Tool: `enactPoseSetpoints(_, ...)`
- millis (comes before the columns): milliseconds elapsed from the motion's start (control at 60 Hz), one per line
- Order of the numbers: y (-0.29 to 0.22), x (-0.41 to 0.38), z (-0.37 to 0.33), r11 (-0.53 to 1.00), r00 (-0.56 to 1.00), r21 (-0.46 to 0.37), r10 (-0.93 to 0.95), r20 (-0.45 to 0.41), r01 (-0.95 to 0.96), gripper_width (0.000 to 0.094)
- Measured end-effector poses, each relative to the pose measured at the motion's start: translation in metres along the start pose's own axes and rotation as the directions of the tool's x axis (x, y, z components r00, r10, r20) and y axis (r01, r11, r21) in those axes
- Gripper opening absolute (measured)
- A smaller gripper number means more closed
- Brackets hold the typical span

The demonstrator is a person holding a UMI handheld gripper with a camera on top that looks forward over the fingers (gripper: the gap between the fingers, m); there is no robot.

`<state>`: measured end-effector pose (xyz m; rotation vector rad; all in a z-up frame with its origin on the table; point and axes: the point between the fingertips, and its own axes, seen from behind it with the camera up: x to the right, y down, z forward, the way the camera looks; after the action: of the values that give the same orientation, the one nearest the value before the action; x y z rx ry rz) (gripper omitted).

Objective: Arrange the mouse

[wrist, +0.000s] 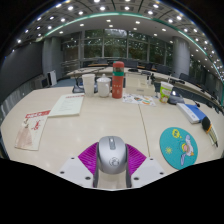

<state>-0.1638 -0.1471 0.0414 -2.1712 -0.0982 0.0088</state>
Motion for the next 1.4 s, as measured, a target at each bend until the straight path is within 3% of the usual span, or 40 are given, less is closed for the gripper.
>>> enactPoseSetpoints(167, -0.113, 0.058, -0.058, 0.976, 0.999, 0.213, 0.038, -0.008, -0.036, 0.0370)
enactPoseSetpoints(267, -0.139, 0.129, -0.065, 0.966, 0.995, 0.246, 0.090, -0.052, -0.074, 0.0369)
enactPoseSetpoints(367, -0.121, 0.202, -0.042, 0.978, 0.988, 0.190, 0.109, -0.108, -0.087, 0.0369)
enactPoseSetpoints(467, -0.068, 0.253, -0.008, 0.990, 0.986, 0.104, 0.111, -0.127, -0.098, 0.0369)
enactPoseSetpoints(567, -0.018, 0.277, 0.022, 0.997, 0.988, 0.020, 0.077, -0.132, -0.075, 0.0371)
enactPoseSetpoints(683, 0.016, 0.284, 0.043, 0.995, 0.990, -0.021, 0.092, -0.106, -0.095, 0.0379)
enactPoseSetpoints(817, 0.037, 0.279, 0.051, 0.993, 0.992, -0.059, 0.096, -0.079, -0.101, 0.0507)
enactPoseSetpoints(867, 0.038, 0.279, 0.048, 0.994, 0.993, -0.059, 0.090, -0.076, -0.094, 0.0608)
enactPoseSetpoints(950, 0.032, 0.279, 0.030, 0.996, 0.993, -0.045, 0.075, -0.095, -0.080, 0.0861)
enactPoseSetpoints(967, 0.030, 0.279, 0.025, 0.996, 0.992, -0.039, 0.075, -0.102, -0.079, 0.0872)
enactPoseSetpoints(1400, -0.001, 0.218, -0.222, 0.998, 0.985, 0.053, 0.036, -0.166, -0.027, 0.0859)
